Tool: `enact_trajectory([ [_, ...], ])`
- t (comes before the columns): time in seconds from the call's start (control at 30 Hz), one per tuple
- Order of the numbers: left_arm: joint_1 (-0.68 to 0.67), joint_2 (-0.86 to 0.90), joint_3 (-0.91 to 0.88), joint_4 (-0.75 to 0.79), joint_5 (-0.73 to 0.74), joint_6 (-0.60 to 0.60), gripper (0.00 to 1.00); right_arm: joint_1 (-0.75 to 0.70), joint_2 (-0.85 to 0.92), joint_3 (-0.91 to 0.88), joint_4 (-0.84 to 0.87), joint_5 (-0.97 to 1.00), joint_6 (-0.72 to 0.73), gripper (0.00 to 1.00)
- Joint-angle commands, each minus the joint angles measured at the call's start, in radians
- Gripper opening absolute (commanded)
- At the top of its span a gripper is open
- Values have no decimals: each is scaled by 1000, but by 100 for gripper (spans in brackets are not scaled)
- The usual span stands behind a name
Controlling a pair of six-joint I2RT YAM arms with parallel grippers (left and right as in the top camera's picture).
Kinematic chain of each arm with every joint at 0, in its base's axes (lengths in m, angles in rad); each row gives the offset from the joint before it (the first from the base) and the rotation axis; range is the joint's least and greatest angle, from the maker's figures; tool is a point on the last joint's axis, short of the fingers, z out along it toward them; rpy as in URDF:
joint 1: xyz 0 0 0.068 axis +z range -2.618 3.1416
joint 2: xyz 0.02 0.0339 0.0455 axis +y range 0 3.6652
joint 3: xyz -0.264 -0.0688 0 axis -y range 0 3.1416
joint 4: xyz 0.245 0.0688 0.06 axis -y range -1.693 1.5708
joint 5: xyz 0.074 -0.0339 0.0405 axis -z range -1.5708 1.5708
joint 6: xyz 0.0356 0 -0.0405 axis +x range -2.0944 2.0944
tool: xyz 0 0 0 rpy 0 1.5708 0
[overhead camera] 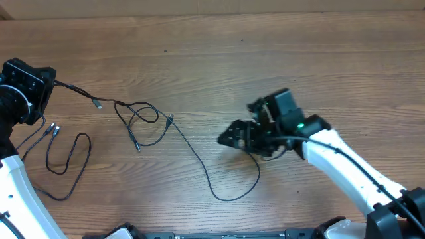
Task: Untangle cables
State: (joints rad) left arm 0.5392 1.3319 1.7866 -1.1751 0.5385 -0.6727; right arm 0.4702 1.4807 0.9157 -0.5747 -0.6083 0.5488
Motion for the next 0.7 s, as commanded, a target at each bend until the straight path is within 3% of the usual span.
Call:
enact_trajectory([
  [0.0, 3, -6, 10, 4, 32, 23, 4, 102, 3, -8, 122, 333, 4, 100],
  [0.13, 3, -6, 10, 0, 32, 23, 4, 187, 29, -27, 290, 523, -4, 100],
  [0.4, 3, -6, 10, -7, 32, 23, 4, 291, 103, -27, 513, 459, -116, 100],
  [0.67, 3, -5, 10, -29, 32, 22, 4, 311, 192, -27, 579, 526, -139, 100],
])
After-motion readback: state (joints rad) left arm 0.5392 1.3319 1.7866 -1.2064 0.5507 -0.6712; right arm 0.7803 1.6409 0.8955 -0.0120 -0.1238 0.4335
